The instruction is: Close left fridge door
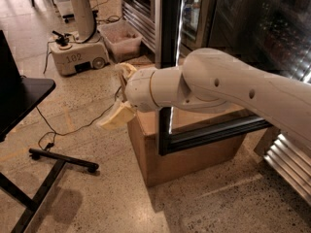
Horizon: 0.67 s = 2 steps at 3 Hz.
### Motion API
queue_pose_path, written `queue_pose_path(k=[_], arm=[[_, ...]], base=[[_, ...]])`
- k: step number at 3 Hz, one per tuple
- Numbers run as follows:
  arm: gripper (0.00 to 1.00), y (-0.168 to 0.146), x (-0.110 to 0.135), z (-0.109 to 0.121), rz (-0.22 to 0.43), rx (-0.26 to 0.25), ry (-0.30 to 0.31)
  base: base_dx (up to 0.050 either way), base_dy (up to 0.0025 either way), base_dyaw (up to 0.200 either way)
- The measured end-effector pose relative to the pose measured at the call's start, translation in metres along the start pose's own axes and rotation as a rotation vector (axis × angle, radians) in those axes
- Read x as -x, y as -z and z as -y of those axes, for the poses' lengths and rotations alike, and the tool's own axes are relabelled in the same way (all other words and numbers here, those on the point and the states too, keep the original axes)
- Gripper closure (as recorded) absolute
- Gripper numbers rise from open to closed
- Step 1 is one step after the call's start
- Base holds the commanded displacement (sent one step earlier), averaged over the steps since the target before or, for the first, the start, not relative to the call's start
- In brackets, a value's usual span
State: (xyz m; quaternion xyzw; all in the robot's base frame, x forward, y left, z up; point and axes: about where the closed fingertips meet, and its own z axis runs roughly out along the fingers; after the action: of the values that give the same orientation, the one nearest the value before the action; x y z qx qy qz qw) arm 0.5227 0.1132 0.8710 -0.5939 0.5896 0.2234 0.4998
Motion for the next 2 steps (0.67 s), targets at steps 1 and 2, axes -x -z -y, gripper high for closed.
queue_pose_path(k=[1, 2], arm=[[0.06, -0.009, 0.005, 0.027, 0.010, -0.103, -0.044], [0.24, -0.009, 0.006, 0.059, 0.030, -0.229, -0.108]], base=[[0.000, 0.00000, 0.000], [0.000, 0.00000, 0.000]])
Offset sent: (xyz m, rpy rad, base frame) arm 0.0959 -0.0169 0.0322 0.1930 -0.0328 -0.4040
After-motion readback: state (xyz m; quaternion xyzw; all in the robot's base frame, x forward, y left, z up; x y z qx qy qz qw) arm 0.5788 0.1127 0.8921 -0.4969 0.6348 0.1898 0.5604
